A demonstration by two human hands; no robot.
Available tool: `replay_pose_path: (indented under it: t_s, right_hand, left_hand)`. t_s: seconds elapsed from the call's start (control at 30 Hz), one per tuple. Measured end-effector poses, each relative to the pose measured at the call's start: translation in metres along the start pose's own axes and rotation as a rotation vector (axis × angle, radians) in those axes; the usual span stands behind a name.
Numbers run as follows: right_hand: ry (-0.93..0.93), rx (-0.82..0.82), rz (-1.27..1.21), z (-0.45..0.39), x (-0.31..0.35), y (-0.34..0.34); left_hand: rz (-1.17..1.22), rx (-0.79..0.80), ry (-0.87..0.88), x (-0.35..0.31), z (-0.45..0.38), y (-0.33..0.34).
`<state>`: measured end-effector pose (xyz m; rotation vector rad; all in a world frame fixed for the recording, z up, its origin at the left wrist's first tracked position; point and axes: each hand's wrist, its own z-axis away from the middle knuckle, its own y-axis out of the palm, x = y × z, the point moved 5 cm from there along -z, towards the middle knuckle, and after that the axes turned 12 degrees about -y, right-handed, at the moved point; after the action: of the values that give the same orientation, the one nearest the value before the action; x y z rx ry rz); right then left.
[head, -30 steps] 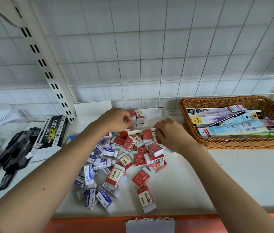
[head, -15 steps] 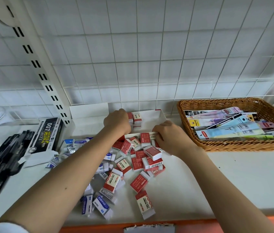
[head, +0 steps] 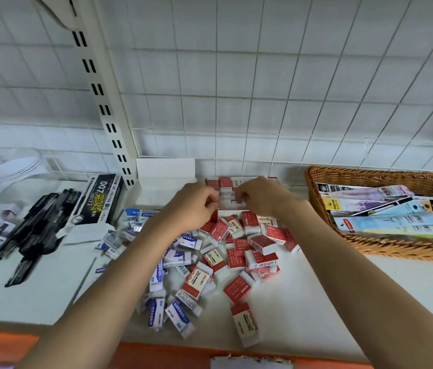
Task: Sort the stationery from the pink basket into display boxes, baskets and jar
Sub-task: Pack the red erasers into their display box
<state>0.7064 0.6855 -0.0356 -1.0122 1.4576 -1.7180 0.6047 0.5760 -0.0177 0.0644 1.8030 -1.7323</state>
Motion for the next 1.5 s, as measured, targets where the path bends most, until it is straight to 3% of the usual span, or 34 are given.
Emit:
replay_pose_path:
  t_s: [0.2,0.37,0.43,0.53,0.63,0.8,0.97,1.27,1.4,1.5]
  right_hand:
    - [-0.012,0.002,-0.062,0.012,0.0,0.001]
    - [0.004,-0.232,-0.15,0.054,0.008,-0.018]
    - [0.002,-0.271,-0.207,0.075,0.017,-0.02]
    - [0.044,-0.197,-0.298,0.099,0.032,-0.013]
    - [0.097,-0.179,-0.318,0.109,0.036,-0.004]
    - [0.111,-0.256,-0.226,0.121,0.038,-0.003]
    - [-0.021,-0.429,-0.226,0.136,0.051,-0.01]
    - [-0.105,-0.235,-0.275,0.142,0.063,-0.001]
    - [-0.057,-0.249,-0.227,0.149,0.058,0.001]
    - [-0.04,-0.348,-0.194,0.154,0.056,-0.002]
  left_hand:
    - [-0.065,-0.086,0.053,-0.007,0.013,-0.002]
    - [-0.032,-0.223,0.089,-0.012,0.035,-0.001]
    - [-0.034,-0.157,0.077,-0.013,0.043,0.009]
    - [-0.17,-0.031,0.066,-0.012,0.048,0.027]
    - [-0.217,-0.081,0.087,-0.014,0.052,0.025]
    - [0.069,-0.084,0.04,-0.013,0.078,0.002]
    - [-0.022,-0.039,-0.021,0.001,0.109,0.004]
    - [-0.2,-0.07,-0.093,0.001,0.126,0.022]
    - [-0.155,-0.087,-0.078,0.001,0.128,0.018]
    - [-0.121,-0.133,-0.043,-0.005,0.126,0.008]
